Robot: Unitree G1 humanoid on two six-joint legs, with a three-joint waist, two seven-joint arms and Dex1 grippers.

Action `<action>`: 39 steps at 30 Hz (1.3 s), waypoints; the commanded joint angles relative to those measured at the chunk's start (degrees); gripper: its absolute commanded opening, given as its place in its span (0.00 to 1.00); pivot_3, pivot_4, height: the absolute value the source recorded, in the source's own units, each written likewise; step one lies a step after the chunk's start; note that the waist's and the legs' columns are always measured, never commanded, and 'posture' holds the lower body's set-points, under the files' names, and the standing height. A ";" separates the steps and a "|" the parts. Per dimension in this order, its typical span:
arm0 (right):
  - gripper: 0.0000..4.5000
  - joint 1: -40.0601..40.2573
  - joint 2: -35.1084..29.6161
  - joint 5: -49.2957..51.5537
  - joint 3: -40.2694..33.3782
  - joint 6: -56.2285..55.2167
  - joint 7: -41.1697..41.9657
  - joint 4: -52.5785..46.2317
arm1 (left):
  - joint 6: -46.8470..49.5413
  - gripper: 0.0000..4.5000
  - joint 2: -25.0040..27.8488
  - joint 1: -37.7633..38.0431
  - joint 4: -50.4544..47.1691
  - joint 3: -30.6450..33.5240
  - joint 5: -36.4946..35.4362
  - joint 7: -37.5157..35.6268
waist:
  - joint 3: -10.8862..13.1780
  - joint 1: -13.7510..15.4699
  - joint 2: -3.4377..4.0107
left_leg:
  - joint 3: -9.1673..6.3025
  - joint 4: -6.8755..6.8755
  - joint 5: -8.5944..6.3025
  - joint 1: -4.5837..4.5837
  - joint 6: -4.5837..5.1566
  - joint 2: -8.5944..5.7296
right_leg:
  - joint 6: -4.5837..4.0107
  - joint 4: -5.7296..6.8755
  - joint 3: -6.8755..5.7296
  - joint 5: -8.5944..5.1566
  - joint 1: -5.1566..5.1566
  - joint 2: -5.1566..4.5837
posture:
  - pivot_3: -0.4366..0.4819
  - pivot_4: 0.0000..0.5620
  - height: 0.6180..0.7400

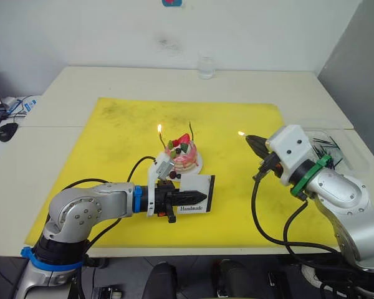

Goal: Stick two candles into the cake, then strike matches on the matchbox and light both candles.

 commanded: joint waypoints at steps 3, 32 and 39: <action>0.01 -3.60 0.99 -0.20 1.63 -1.63 -0.35 0.66 | -0.44 0.00 -0.01 0.40 -1.75 1.74 -0.50 0.35 | 0.00 -0.05 0.00 | 0.01 0.00 0.00 -0.01 0.00 -0.01 | 0.00 -0.01 0.00 0.00 0.00 0.00 | 0.48 0.27 1.00; 0.01 -20.36 12.55 -9.75 17.45 -13.34 1.03 24.70 | -0.37 0.00 -0.95 2.44 -3.69 2.24 -0.84 2.10 | 0.00 -0.10 0.01 | 0.04 -0.01 0.00 -0.05 0.00 0.04 | -0.02 0.00 0.04 0.00 -0.05 0.00 | 0.48 0.27 1.00; 0.01 -20.39 13.09 -10.12 17.07 -13.34 1.36 24.46 | -0.38 0.00 -1.07 2.21 -3.55 2.19 -1.03 2.39 | 0.00 -0.10 0.01 | 0.03 -0.01 0.00 -0.04 0.00 0.04 | -0.02 0.01 0.03 0.00 -0.06 0.00 | 0.48 0.27 1.00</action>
